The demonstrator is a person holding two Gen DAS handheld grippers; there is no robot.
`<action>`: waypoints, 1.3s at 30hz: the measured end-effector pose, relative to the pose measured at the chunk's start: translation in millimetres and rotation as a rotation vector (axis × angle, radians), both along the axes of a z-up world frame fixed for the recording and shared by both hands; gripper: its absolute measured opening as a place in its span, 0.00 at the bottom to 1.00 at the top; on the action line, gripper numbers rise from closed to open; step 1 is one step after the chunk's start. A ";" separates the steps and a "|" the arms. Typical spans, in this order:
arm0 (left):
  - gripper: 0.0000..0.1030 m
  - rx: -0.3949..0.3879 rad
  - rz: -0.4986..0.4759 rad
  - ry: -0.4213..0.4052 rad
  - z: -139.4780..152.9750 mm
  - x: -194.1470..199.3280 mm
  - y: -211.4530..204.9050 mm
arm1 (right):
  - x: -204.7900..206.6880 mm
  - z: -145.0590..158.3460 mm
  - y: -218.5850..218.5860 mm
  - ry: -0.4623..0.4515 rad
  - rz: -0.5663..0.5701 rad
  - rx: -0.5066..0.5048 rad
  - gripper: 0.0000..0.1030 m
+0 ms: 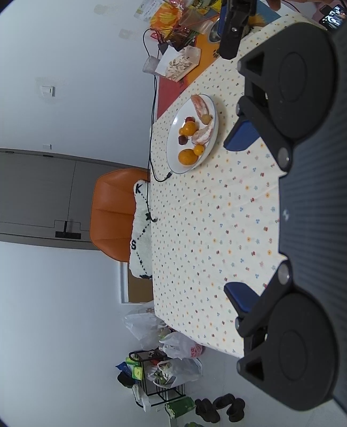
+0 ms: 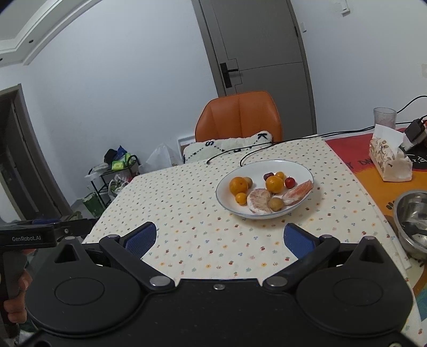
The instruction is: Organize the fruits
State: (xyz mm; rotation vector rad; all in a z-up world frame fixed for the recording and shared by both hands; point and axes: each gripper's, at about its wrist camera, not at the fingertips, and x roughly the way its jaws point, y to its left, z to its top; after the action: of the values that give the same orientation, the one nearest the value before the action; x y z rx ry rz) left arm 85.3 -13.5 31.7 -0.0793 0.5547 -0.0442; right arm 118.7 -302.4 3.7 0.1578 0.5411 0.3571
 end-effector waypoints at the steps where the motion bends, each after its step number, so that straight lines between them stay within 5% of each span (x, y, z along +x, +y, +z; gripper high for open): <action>1: 1.00 0.001 0.002 -0.003 0.0 -1.3 0.6 | -0.8 -0.6 1.6 0.000 0.008 -0.002 1.00; 39: 1.00 -0.021 0.028 0.018 -13.6 -20.1 9.9 | -12.8 -8.0 21.2 0.012 0.041 -0.026 1.00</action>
State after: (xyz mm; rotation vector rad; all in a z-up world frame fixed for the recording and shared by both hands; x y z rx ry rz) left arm 65.2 -3.6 18.1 -0.1083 0.5714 -0.0225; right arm 106.0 -281.2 -4.2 0.1243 0.5612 0.3890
